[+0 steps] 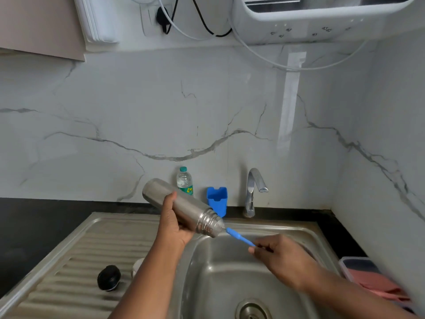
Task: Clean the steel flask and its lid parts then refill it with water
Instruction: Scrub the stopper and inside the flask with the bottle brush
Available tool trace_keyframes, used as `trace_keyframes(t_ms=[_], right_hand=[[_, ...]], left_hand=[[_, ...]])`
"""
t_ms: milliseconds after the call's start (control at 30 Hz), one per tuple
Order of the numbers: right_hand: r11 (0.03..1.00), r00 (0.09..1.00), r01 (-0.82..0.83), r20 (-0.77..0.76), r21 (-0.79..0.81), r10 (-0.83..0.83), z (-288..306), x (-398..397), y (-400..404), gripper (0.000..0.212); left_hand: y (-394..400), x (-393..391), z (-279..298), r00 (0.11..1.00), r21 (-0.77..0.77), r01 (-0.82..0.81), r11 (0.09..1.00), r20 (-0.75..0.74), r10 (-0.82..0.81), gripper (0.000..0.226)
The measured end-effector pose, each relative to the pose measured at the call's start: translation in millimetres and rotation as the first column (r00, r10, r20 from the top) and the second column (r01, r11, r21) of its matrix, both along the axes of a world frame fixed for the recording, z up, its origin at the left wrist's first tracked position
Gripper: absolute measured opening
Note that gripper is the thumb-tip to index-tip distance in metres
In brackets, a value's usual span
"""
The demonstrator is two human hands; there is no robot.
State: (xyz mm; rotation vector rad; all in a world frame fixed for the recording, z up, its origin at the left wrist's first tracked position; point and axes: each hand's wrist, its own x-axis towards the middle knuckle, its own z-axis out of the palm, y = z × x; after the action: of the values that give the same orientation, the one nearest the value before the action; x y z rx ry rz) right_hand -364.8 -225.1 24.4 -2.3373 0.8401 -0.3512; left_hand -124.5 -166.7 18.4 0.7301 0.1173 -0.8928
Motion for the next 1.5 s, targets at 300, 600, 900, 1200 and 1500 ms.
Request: trace_keyframes(t_ms=[300,600,900,1200,1500], right_hand=[[0.973,0.993,0.059,-0.089,-0.224,-0.081,-4.1,-18.7,-19.5,0.019],[0.883,0.999,0.04,-0.005,0.468,-0.043,8.3,-13.8,-30.0,0.027],[0.838,0.961,0.072,-0.187,-0.541,-0.203,11.9,-20.2,-11.8,0.031],[0.571,0.994,0.032,-0.035,-0.82,-0.106,-10.6,-12.9,-5.4,0.013],[0.433,0.995,0.06,0.017,-0.899,-0.103,-14.1,-13.0,-16.2,0.048]], left_hand=[[-4.5,-9.7,4.8,0.993,0.042,0.082,0.996,0.087,-0.085,0.085],[-2.6,-11.0,-3.0,0.999,-0.012,-0.029,1.0,0.038,0.029,0.062],[-7.5,-3.9,12.6,0.999,-0.047,0.051,0.998,0.01,-0.05,0.063],[-11.7,3.5,12.9,0.992,-0.017,-0.051,0.999,-0.118,0.049,0.058],[-13.2,-7.3,17.3,0.994,0.044,-0.01,0.999,-0.107,0.015,0.073]])
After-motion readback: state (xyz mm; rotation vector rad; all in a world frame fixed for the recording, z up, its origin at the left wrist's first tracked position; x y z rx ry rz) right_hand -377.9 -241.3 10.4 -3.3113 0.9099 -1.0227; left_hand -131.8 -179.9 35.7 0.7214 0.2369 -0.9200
